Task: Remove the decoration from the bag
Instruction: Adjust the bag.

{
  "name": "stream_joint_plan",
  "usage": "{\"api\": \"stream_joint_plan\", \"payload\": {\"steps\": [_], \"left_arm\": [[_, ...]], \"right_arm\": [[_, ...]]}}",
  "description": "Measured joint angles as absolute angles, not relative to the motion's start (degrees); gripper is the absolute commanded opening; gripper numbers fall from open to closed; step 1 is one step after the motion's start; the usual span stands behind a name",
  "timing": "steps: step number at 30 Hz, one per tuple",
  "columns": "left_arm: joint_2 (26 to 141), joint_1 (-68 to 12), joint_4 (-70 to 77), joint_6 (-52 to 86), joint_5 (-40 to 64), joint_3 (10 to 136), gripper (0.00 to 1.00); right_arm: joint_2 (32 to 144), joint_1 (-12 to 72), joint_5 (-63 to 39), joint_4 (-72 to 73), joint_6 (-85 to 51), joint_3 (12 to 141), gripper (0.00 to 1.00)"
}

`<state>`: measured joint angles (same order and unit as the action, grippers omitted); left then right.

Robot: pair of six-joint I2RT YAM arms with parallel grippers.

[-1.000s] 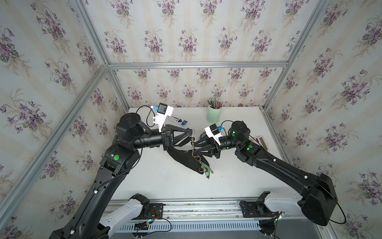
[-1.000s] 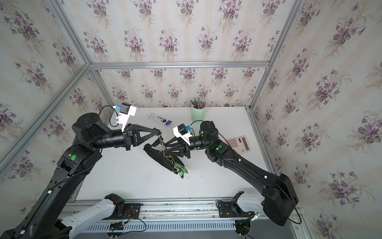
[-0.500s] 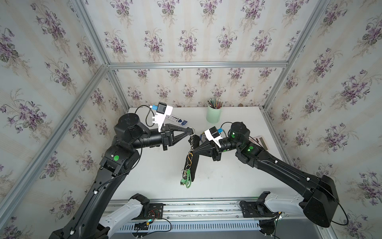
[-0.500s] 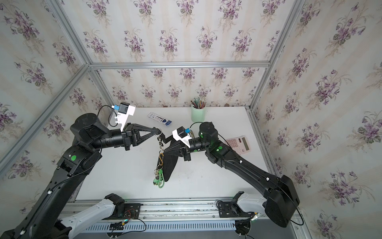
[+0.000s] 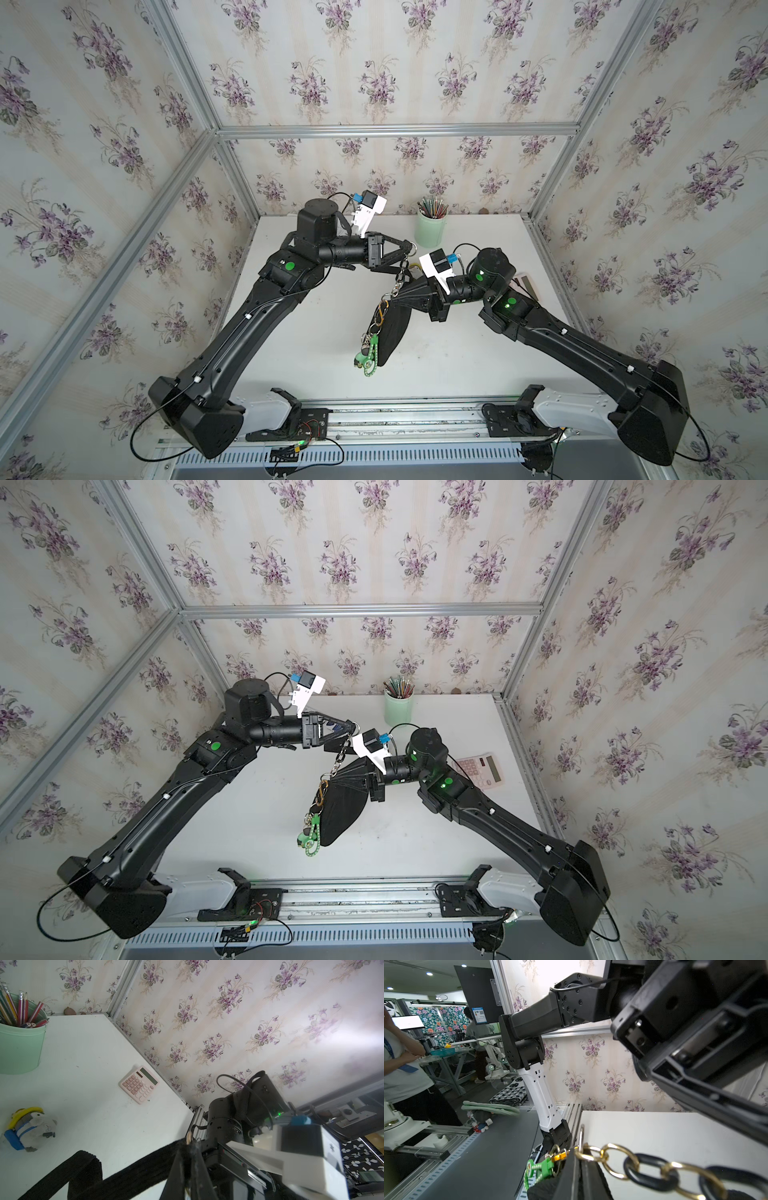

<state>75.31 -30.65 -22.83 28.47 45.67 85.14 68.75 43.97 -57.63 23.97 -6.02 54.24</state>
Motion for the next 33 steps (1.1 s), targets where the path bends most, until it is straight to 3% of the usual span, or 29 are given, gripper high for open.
{"api": "stream_joint_plan", "payload": {"steps": [5, 8, 11, 16, 19, 33], "left_arm": [[71.7, -29.9, -30.0, 22.0, 34.8, 86.5, 0.80], [68.4, -28.9, -33.5, 18.2, 32.4, 86.9, 0.86], [66.8, -28.5, -36.8, 14.1, 32.2, 88.5, 0.84], [61.8, -28.5, -36.5, 11.2, 36.2, 84.3, 0.68], [59.2, -28.5, -32.8, 11.2, 41.2, 79.9, 0.57], [57.0, -28.6, -15.7, 16.8, 54.3, 70.3, 0.34]], "right_arm": [[68.2, 43.8, -58.6, 26.5, -9.7, 54.2, 0.00], [67.4, 43.6, -57.6, 29.5, -12.6, 53.0, 0.00], [66.5, 43.6, -56.1, 32.6, -15.3, 51.8, 0.00], [66.3, 43.4, -54.3, 34.5, -17.2, 51.7, 0.00], [66.0, 43.4, -52.9, 34.5, -18.3, 51.7, 0.00], [65.3, 43.4, -50.6, 36.1, -22.2, 51.2, 0.00]]}}
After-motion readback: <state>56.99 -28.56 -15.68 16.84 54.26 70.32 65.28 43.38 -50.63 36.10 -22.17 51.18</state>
